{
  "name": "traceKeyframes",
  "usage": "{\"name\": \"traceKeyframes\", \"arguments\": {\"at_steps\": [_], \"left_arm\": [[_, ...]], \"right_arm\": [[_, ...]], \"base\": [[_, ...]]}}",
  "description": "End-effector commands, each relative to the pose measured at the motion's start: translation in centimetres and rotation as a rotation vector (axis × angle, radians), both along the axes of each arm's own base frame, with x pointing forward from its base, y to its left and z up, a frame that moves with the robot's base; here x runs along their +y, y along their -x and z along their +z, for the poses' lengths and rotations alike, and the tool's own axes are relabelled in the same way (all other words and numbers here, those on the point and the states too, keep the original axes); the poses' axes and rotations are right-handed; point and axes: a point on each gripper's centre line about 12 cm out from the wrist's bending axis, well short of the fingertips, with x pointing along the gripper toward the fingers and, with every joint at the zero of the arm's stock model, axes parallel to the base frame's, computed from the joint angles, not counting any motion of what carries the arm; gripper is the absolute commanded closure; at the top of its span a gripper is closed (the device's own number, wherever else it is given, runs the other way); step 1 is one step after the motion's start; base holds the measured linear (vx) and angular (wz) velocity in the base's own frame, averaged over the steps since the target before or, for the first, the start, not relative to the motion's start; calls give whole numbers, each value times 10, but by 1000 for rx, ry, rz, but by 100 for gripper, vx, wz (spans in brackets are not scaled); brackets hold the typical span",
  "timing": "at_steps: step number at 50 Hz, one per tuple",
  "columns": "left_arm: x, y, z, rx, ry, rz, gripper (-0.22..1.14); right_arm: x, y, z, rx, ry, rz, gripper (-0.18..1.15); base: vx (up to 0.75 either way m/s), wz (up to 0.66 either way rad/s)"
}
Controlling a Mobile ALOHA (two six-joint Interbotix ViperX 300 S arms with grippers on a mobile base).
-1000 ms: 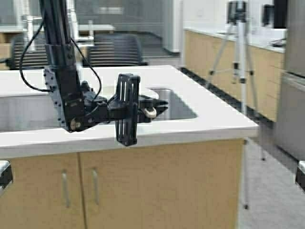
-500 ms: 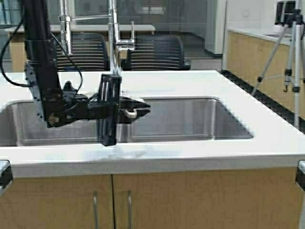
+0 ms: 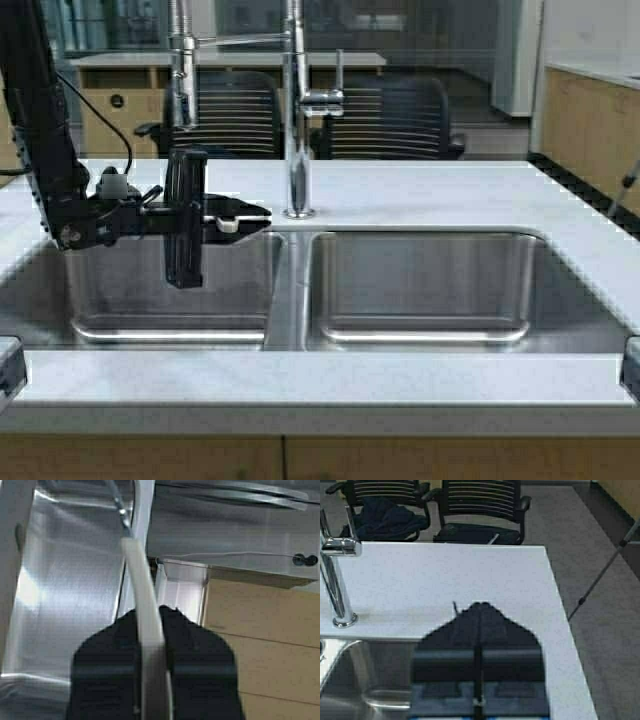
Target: Wash the pan
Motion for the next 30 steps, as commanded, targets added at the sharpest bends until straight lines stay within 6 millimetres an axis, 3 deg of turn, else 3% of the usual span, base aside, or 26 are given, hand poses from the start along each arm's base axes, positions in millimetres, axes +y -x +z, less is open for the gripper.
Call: {"name": "traceKeyframes", "arguments": {"at_steps": [1, 20, 30], "left_arm": [[-1, 9, 14, -48, 16, -16, 89], [-5, 77, 22, -50, 96, -89, 89], [-3, 115, 22, -48, 79, -95, 89]], "right_arm": [[0, -4, 6, -12, -3, 0, 90], [23, -21, -5, 72, -15, 98, 90], [28, -37, 4, 75, -14, 110, 90]], "base": [[24, 21], [20, 12], [15, -1]]}}
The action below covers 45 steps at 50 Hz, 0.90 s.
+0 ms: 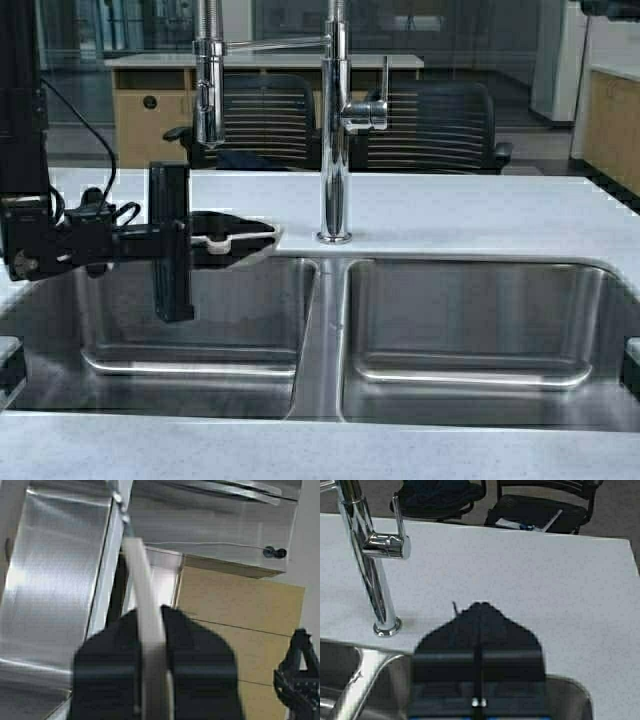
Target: Wash the pan
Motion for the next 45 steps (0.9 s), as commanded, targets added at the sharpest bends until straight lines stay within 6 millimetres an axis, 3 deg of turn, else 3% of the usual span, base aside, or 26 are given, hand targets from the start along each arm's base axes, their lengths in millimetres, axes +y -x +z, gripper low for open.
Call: {"name": "traceKeyframes", "arguments": {"at_steps": [1, 8, 17, 21, 29, 32, 38, 45], "left_arm": [[1, 14, 16, -76, 0, 4, 89], [1, 28, 18, -58, -3, -7, 89], [1, 33, 18, -50, -5, -16, 89], [0, 33, 18, -53, -4, -20, 89], [-1, 34, 18, -47, -2, -23, 89], [-1, 35, 18, -44, -2, -26, 89], [-1, 39, 19, -37, -2, -30, 89], [-1, 40, 18, -34, -2, -30, 89]], "right_arm": [[3, -15, 17, -26, -5, 5, 90], [11, -27, 15, -3, -4, 28, 90], [21, -61, 12, 25, -11, 44, 82], [25, -80, 6, 54, -14, 44, 62], [38, -130, -7, 104, -13, 55, 3], [47, -146, -8, 104, 5, 80, -10], [69, -177, -12, 104, 19, 126, -6], [79, -205, -15, 105, -20, 126, -7]], "base": [[12, 0], [9, 4], [9, 11], [7, 11], [5, 6], [2, 2], [1, 1], [1, 0]]}}
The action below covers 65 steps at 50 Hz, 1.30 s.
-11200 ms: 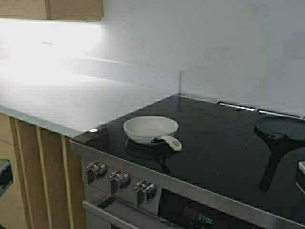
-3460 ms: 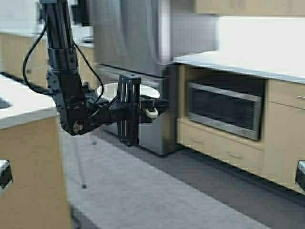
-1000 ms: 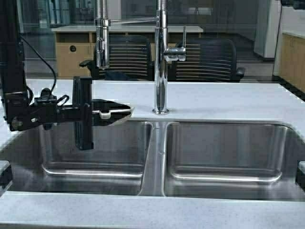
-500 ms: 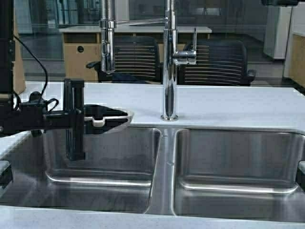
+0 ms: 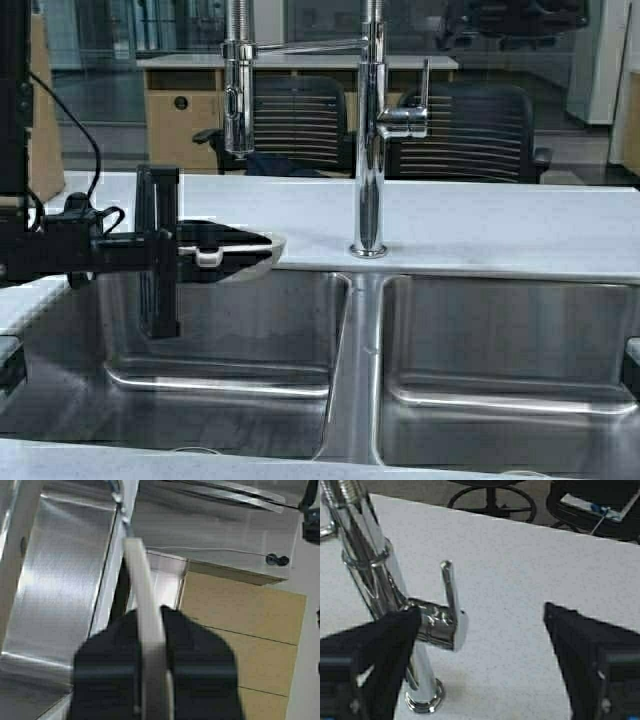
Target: Wash the pan
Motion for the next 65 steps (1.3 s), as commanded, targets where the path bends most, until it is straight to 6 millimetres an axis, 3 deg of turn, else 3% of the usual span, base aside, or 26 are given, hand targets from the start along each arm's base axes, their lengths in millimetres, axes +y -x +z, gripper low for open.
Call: {"name": "traceKeyframes", "arguments": {"at_steps": [1, 26, 42, 48, 56, 65], "left_arm": [[-1, -3, 12, -66, 15, -4, 89], [-1, -3, 12, -68, 17, -4, 89], [-1, -3, 12, -70, 18, -4, 89], [-2, -4, 12, -73, 20, -4, 89], [-2, -4, 12, -73, 18, -4, 89], [-2, -4, 12, -75, 23, -9, 89]], "right_arm": [[9, -26, 12, -40, -38, 1, -7], [19, -74, -16, 37, -36, -16, -7], [-47, -86, -21, 103, -77, -185, -7], [-62, -85, -21, 125, -75, -219, -7], [-65, -82, -8, 97, -76, -220, -7], [-67, -68, 29, 25, -94, -221, -7]], "base": [[0, 0], [0, 0], [0, 0], [0, 0], [0, 0], [0, 0]]}}
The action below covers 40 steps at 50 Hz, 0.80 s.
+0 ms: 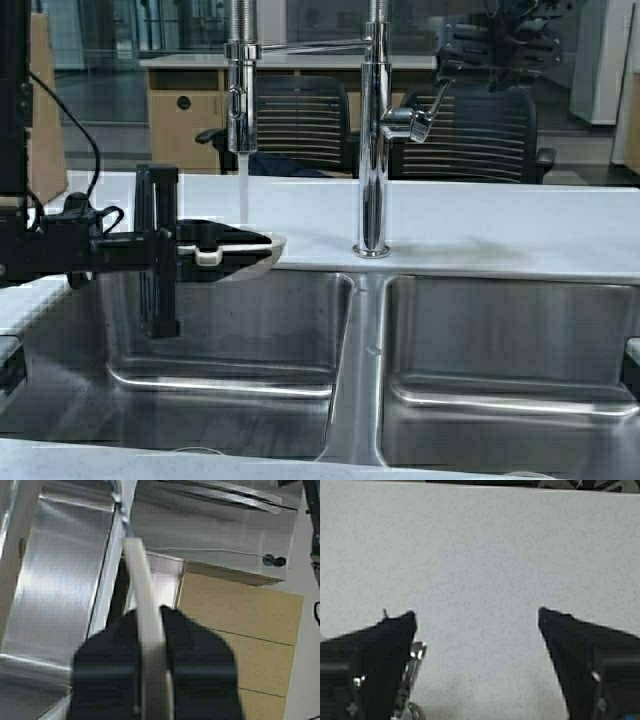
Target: Wash the pan
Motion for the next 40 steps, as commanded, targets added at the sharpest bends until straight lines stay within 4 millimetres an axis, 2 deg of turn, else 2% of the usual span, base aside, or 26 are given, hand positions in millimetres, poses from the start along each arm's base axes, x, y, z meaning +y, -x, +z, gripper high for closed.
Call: {"name": "traceKeyframes", "arguments": {"at_steps": [1, 5, 9, 13, 16, 20, 27, 29, 31, 37, 40], "left_arm": [[-2, -3, 11, -68, 20, -10, 89], [-2, -3, 13, -73, 27, -10, 89], [-2, -3, 13, -75, 28, -11, 89], [-2, -3, 13, -77, 28, -11, 89], [-2, -4, 13, -81, 27, -11, 89], [-2, -5, 13, -84, 30, -10, 89], [-3, -4, 13, -84, 31, -12, 89], [-3, -5, 13, -85, 31, -10, 89], [-3, -5, 13, -87, 30, -11, 89], [-3, -6, 12, -87, 30, -11, 89], [-3, -6, 11, -85, 30, -12, 89]], "right_arm": [[-25, 12, 55, -119, -10, -48, -7], [-32, 22, 66, -141, -12, -63, -7], [-40, 30, 62, -135, -10, -78, -7], [-42, 33, 45, -98, -7, -83, -4], [-41, 32, 28, -58, -7, -82, 3], [-30, 26, 12, -25, -10, -61, 25], [4, 17, -2, -3, -4, 12, 91], [15, 12, -3, -8, -7, 32, 104], [25, 7, -2, -18, -6, 54, 106], [59, -4, 2, -44, -5, 118, 88], [73, -6, 7, -58, -9, 145, 88]], "base": [[0, 0], [0, 0], [0, 0], [0, 0], [0, -1], [0, -1], [0, 0], [0, 0], [0, 0], [0, 0], [0, 0]]}}
